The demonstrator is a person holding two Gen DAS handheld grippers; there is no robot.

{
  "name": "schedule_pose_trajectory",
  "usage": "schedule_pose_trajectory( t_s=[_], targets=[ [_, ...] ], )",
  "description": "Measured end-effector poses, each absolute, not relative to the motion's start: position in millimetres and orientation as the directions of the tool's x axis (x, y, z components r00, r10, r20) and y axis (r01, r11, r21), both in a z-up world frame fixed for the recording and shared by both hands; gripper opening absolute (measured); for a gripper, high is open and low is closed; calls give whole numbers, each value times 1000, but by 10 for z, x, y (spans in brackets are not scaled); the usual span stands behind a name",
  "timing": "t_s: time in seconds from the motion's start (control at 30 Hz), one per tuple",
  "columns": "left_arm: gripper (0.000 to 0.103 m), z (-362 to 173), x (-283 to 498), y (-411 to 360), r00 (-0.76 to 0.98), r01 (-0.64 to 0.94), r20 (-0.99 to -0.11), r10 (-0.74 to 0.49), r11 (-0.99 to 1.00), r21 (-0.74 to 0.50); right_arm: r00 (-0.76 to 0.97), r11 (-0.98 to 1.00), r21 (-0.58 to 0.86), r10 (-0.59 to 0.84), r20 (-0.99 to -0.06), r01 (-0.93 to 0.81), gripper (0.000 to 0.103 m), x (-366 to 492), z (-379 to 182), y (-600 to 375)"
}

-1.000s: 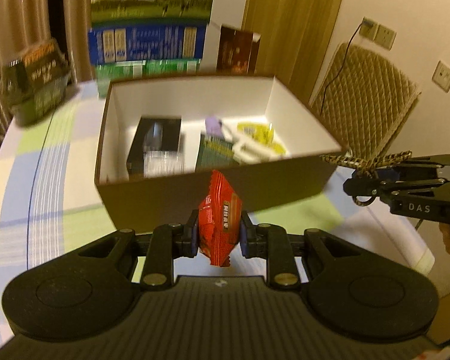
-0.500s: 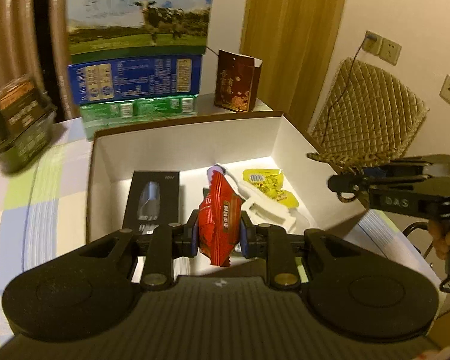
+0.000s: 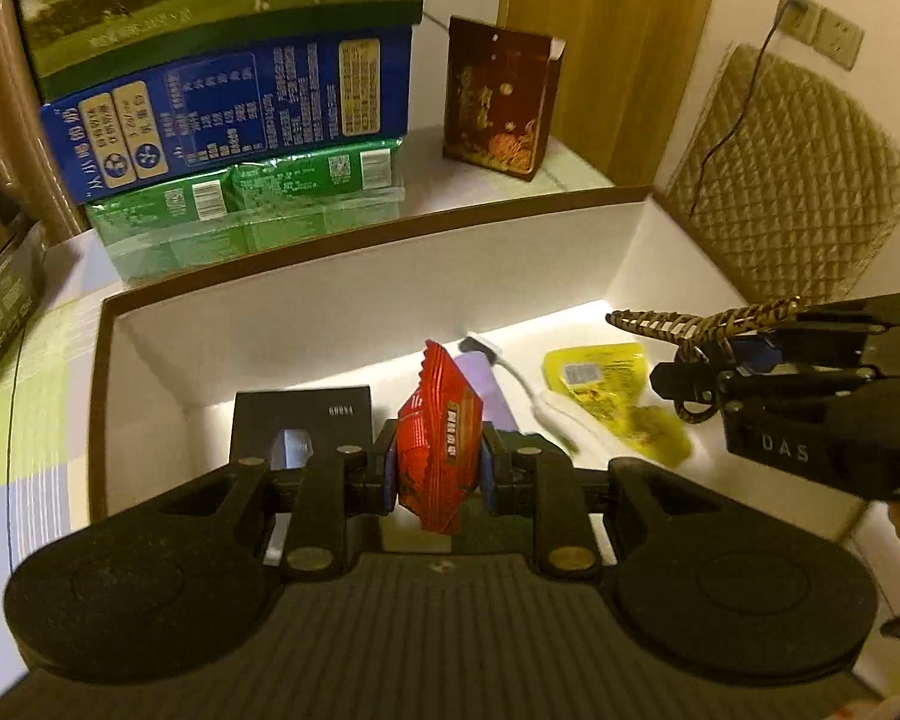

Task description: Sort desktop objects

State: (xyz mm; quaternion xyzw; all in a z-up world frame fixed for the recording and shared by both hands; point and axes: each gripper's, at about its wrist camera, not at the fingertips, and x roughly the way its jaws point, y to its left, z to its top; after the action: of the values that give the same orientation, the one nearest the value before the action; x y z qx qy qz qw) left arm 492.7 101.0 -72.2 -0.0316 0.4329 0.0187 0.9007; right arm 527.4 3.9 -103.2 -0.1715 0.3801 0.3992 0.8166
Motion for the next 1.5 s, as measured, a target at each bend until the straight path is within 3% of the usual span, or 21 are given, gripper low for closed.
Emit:
schedule_pose_trajectory(
  t_s=[0.6,0.77,0.83,1.03,1.1,1.13,1.23,1.33,1.43,1.5],
  targets=[
    [22,-1127,5480,1120,555,-89,-832,21,995,-34,385,631,13,489,-783,-775,20,5457,-1193,253],
    [33,-1137,5487,1146,558,-93,-830,28,995,-29,382,631,13,486,-787,-776,20,5467,-1216,260],
    [47,-1122,5476,1169,562,-107,-826,40,994,-25,377,631,16,484,-790,-776,20,5474,-1220,268],
    [59,-1045,5405,1201,581,-112,-813,44,993,-26,368,619,24,498,-785,-785,21,5505,-1195,305],
    [68,-1019,5374,1203,585,-113,-810,50,993,-20,369,612,33,518,-771,-790,27,5498,-1174,291],
    [71,-1004,5355,1205,586,-115,-808,54,993,-17,374,608,35,531,-760,-793,40,5489,-1157,277],
    [76,-967,5298,1223,587,-119,-808,55,993,-19,368,582,49,574,-731,-812,54,5426,-1098,240],
    [78,-914,5210,1258,594,-129,-803,47,991,-37,405,587,13,575,-711,-809,80,5301,-1034,180],
    [87,-833,5083,1284,609,-145,-791,59,989,-38,415,596,20,583,-699,-803,91,5206,-975,60],
    [88,-774,4972,1295,624,-154,-778,67,987,-38,415,607,39,587,-695,-794,94,5160,-937,-23]
  ],
)
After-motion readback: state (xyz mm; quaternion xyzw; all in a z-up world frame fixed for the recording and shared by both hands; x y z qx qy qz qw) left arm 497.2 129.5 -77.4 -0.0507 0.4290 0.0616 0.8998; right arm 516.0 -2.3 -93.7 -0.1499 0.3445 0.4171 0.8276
